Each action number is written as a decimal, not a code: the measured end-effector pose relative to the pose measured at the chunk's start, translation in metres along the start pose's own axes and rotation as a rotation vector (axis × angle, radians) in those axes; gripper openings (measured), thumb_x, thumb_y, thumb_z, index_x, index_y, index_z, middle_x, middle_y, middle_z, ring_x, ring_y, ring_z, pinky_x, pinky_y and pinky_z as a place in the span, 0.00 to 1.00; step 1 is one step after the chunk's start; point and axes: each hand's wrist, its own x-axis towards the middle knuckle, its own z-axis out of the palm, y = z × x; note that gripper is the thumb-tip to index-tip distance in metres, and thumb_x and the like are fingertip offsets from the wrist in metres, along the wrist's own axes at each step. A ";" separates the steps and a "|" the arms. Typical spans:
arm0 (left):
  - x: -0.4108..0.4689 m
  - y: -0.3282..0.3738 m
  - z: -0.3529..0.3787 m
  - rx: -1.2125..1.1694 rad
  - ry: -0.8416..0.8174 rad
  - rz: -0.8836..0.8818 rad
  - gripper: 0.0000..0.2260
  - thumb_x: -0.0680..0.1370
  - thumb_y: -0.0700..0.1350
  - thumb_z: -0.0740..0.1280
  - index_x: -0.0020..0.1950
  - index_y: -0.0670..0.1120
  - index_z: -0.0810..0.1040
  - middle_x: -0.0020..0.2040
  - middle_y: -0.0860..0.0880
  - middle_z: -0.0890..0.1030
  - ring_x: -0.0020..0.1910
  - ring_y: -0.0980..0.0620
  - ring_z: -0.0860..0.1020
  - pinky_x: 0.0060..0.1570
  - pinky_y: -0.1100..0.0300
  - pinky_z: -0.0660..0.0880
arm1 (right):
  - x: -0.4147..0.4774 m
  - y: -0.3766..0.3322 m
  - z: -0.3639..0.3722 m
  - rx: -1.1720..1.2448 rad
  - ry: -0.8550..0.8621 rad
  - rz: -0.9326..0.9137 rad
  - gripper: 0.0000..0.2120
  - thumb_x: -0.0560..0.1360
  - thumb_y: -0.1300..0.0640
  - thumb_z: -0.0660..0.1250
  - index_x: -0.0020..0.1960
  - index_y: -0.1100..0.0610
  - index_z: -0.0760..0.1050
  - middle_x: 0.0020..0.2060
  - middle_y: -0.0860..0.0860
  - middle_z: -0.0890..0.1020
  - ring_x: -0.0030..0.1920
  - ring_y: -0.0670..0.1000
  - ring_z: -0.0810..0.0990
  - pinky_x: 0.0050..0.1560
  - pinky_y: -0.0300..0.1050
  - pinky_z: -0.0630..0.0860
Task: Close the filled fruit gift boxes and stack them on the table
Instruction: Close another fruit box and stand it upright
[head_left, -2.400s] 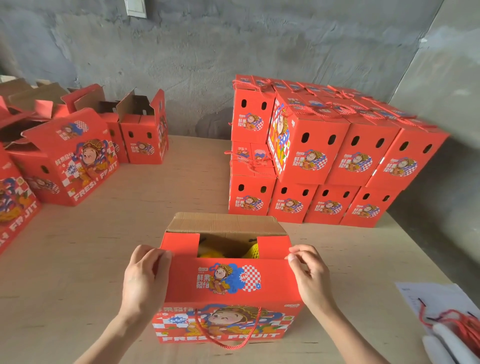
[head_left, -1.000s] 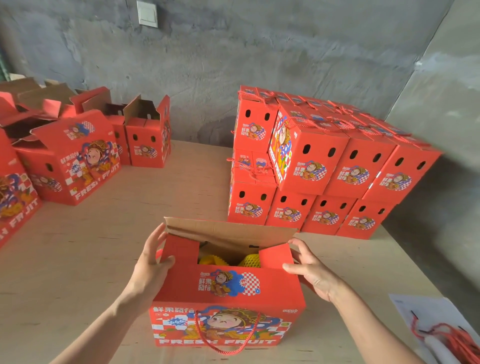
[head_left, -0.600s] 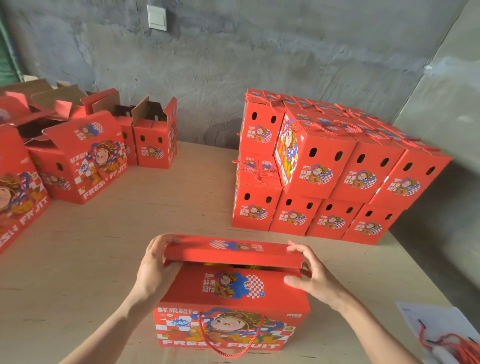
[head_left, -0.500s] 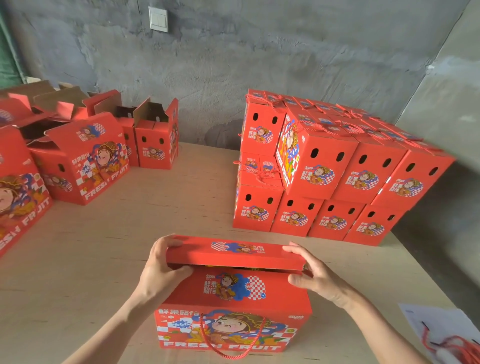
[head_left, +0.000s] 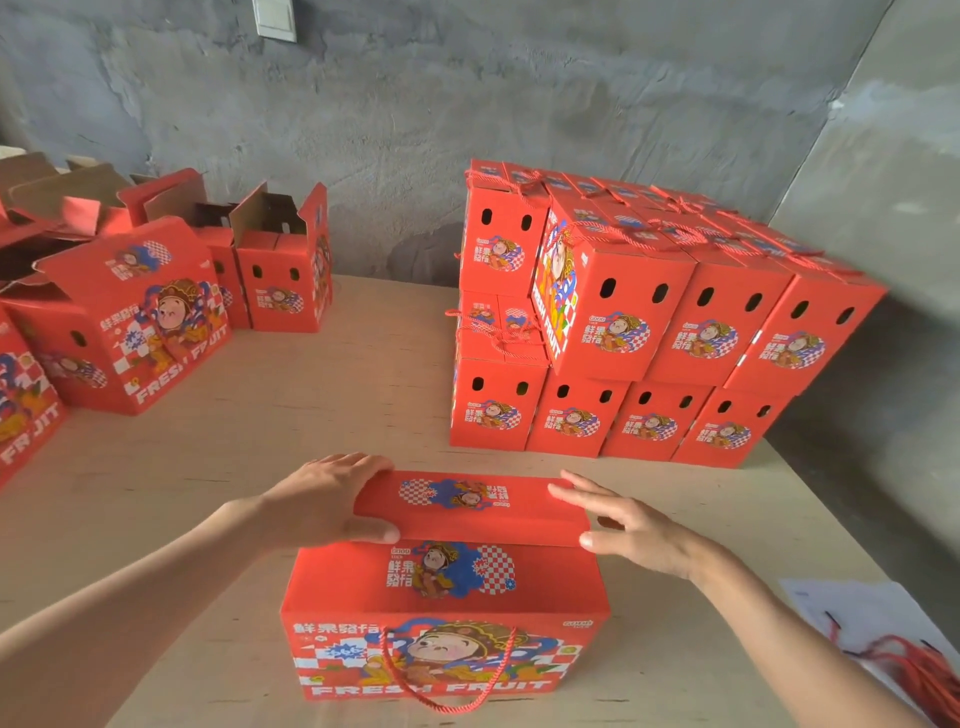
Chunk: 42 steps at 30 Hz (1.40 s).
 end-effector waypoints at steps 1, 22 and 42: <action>0.001 -0.002 0.000 0.024 0.000 0.012 0.52 0.56 0.83 0.48 0.73 0.55 0.58 0.68 0.55 0.68 0.63 0.55 0.68 0.60 0.61 0.65 | 0.000 -0.003 -0.005 -0.018 -0.029 0.014 0.30 0.76 0.61 0.63 0.66 0.30 0.63 0.74 0.34 0.51 0.74 0.39 0.51 0.71 0.43 0.52; 0.002 -0.005 0.011 0.299 0.069 0.144 0.48 0.60 0.77 0.28 0.77 0.56 0.45 0.67 0.53 0.66 0.63 0.52 0.67 0.65 0.59 0.62 | 0.021 -0.015 0.026 -0.608 0.200 -0.182 0.23 0.77 0.41 0.51 0.70 0.32 0.49 0.70 0.50 0.62 0.70 0.49 0.59 0.70 0.46 0.62; 0.021 0.042 0.033 0.277 0.046 0.076 0.34 0.70 0.68 0.28 0.75 0.57 0.33 0.77 0.52 0.36 0.74 0.49 0.32 0.70 0.41 0.32 | 0.022 -0.012 0.026 -0.633 0.051 -0.081 0.19 0.80 0.38 0.44 0.67 0.22 0.43 0.73 0.39 0.32 0.72 0.45 0.26 0.71 0.52 0.31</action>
